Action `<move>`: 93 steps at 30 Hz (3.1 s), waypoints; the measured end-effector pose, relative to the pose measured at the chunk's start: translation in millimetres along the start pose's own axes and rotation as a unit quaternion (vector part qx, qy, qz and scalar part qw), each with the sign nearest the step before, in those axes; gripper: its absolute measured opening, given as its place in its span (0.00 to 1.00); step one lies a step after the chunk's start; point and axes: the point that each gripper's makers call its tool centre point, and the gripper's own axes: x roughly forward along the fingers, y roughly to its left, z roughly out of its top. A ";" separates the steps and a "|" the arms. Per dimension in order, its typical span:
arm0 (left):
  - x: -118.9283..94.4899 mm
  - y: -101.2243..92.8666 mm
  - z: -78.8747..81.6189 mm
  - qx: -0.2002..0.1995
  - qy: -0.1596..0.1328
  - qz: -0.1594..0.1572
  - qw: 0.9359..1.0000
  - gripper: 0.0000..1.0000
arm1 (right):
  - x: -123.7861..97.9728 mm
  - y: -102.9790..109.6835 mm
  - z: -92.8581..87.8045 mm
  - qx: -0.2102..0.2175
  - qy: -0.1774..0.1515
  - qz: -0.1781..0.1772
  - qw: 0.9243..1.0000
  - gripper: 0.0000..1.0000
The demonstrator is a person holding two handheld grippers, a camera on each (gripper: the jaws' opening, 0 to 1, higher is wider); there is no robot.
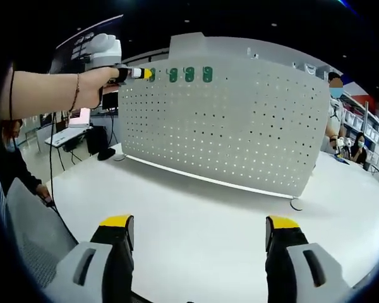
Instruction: Insert the hook assembly into the mounting plate slot until the hook locks in place.
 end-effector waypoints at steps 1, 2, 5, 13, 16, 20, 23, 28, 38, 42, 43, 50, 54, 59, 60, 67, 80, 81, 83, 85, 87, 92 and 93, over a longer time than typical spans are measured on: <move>1.1 0.3 0.8 0.002 -0.002 0.001 1.000 0.01 | 0.2 -0.3 -0.3 0.000 0.000 -0.001 1.000 0.83; 2.3 1.9 2.5 0.002 -0.007 0.006 1.000 0.01 | 0.3 -0.5 -0.7 0.000 0.001 -0.001 1.000 0.83; 6.5 2.6 5.9 -0.003 -0.021 0.009 1.000 0.01 | 0.6 -1.2 -1.0 0.002 0.002 -0.002 1.000 0.83; 15.4 2.8 7.7 0.013 -0.024 0.010 1.000 0.01 | 0.8 -5.4 -1.2 0.009 0.002 -0.009 1.000 0.83; 18.2 4.0 7.0 0.016 -0.023 0.013 1.000 0.01 | 0.9 -4.7 -1.2 0.008 0.002 -0.008 1.000 0.83; 20.7 3.0 3.5 0.017 -0.018 0.012 1.000 0.01 | 1.0 -5.3 -1.1 0.011 0.001 -0.009 1.000 0.82; 22.1 3.0 3.4 0.015 -0.017 0.016 1.000 0.01 | 1.4 -5.2 -1.2 0.011 0.001 -0.008 1.000 0.82; 26.7 -0.5 2.7 0.024 -0.015 0.014 1.000 0.01 | 2.0 -5.0 -1.7 0.012 0.002 -0.007 1.000 0.82; 30.4 0.8 -4.3 0.014 0.005 0.024 1.000 0.01 | 2.1 -6.4 -1.7 0.017 0.002 -0.008 1.000 0.81; 31.2 0.4 -5.3 0.016 0.011 0.028 0.999 0.01 | 2.3 -6.5 -1.5 0.017 0.001 -0.008 1.000 0.81; 31.0 0.3 -6.3 0.016 0.014 0.028 0.999 0.01 | 2.5 -6.5 -1.6 0.016 0.002 -0.008 1.000 0.81; 31.4 1.9 -6.3 0.006 0.026 0.021 0.999 0.02 | 2.1 -7.2 -1.1 0.019 0.000 -0.008 1.000 0.81; 31.5 1.7 -6.7 0.007 0.038 0.010 0.999 0.02 | 1.9 -7.1 -0.4 0.019 -0.002 -0.008 1.000 0.81; 30.3 1.5 -5.3 -0.019 0.061 -0.010 0.998 0.04 | 1.0 -6.5 1.2 0.017 -0.006 -0.007 1.000 0.81; 29.1 1.4 -3.7 -0.017 0.060 -0.011 0.998 0.05 | 0.9 -6.2 1.2 0.017 -0.006 -0.006 1.000 0.81; 14.9 -2.8 10.4 -0.019 0.054 -0.037 0.998 0.25 | -0.4 -6.4 3.3 0.018 -0.012 -0.006 1.000 0.81; -29.4 5.2 11.8 -0.064 0.077 -0.068 0.993 0.56 | -1.4 -5.0 5.8 0.017 -0.020 -0.004 1.000 0.81; -33.4 5.5 10.9 -0.067 0.079 -0.070 0.992 0.59 | -1.4 -4.9 6.0 0.017 -0.020 -0.004 1.000 0.81; -44.1 5.3 7.7 -0.073 0.085 -0.076 0.991 0.63 | -1.7 -4.7 6.8 0.016 -0.021 -0.004 1.000 0.81; -55.5 5.0 3.7 -0.073 0.090 -0.080 0.990 0.67 | -2.2 -4.7 7.6 0.015 -0.023 -0.004 1.000 0.81; -64.0 5.0 0.0 -0.073 0.094 -0.084 0.989 0.70 | -2.4 -4.6 7.9 0.014 -0.024 -0.004 1.000 0.81; -87.5 4.6 -10.8 -0.077 0.110 -0.092 0.987 0.74 | -2.9 -3.5 9.4 0.012 -0.027 -0.003 1.000 0.81; -92.8 4.7 -12.5 -0.078 0.113 -0.093 0.986 0.76 | -3.1 -3.5 9.4 0.012 -0.027 -0.003 1.000 0.81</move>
